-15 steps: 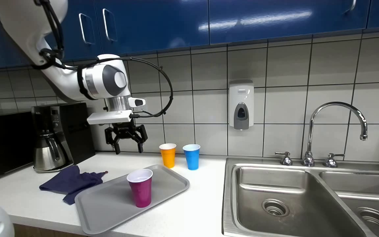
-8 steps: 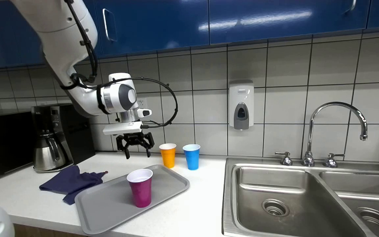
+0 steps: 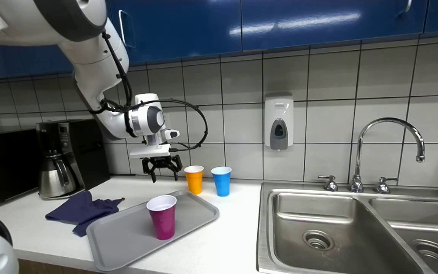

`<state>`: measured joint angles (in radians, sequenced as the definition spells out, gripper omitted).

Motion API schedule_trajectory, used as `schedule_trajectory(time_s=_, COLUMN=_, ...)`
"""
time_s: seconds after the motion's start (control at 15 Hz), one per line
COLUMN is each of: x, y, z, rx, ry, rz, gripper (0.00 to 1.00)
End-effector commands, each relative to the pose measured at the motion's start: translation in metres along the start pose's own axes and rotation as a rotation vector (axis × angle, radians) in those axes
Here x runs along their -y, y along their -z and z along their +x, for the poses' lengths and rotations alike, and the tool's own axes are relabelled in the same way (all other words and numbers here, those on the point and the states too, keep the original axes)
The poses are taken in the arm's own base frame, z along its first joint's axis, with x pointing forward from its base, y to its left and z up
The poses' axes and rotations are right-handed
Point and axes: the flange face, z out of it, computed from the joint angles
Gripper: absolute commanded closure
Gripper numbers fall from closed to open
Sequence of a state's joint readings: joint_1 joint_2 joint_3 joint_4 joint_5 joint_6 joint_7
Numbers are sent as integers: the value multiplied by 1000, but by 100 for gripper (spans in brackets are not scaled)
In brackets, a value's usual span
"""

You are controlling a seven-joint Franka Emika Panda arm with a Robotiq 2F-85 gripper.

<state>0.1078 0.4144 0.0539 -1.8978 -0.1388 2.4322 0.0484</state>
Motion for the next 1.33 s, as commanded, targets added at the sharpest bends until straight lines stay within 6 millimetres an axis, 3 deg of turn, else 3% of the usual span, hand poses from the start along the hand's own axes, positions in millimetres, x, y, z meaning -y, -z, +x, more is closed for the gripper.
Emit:
schedule_trajectory(time_s=0.0, x=1, y=-1, z=30, rx=-30, ry=-5, rz=-24, gripper=0)
schedule_trajectory(time_s=0.87, x=3, y=2, z=102, rx=-137, ry=-10, rz=-66, gripper=0)
schedule_trajectory(time_s=1.27, x=-8, y=-2, z=124, rx=-164, ry=-33, rz=-77, gripper=0)
